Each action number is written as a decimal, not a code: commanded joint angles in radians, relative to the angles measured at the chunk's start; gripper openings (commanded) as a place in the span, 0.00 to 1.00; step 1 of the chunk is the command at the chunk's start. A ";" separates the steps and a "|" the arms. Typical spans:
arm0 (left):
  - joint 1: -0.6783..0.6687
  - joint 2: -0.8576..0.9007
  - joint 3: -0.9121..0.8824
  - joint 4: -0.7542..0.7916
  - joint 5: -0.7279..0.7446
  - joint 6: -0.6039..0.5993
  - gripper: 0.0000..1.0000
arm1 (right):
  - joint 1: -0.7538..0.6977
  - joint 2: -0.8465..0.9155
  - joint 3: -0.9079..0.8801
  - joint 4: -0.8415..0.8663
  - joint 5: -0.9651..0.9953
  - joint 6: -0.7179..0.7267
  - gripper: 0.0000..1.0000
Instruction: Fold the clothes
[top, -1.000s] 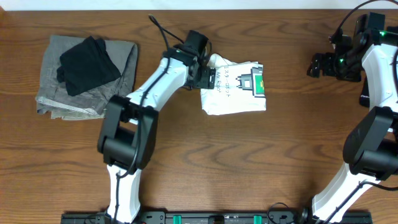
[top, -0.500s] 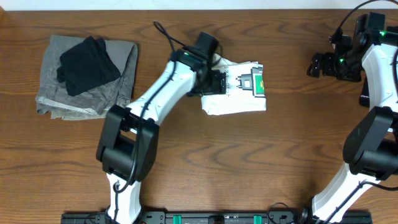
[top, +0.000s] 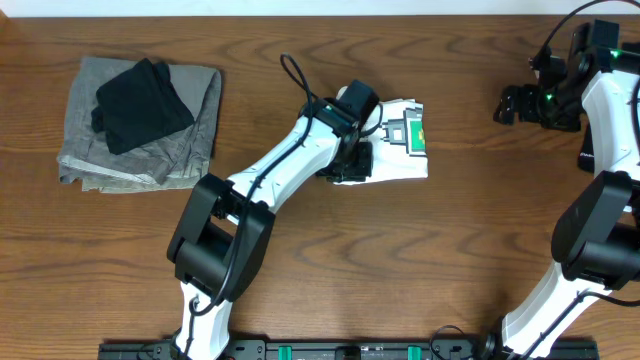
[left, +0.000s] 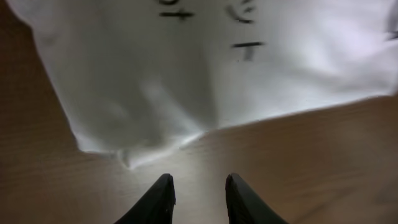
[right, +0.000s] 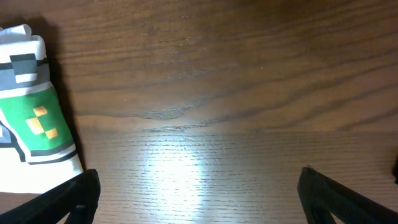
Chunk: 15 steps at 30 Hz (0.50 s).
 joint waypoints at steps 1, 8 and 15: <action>0.003 -0.003 -0.075 0.053 -0.032 -0.002 0.30 | -0.005 -0.002 0.004 0.000 0.002 0.014 0.99; 0.020 -0.002 -0.148 0.159 -0.099 -0.002 0.31 | -0.005 -0.002 0.004 0.000 0.002 0.014 0.99; 0.095 -0.002 -0.148 0.168 -0.221 0.003 0.33 | -0.005 -0.002 0.004 0.000 0.002 0.014 0.99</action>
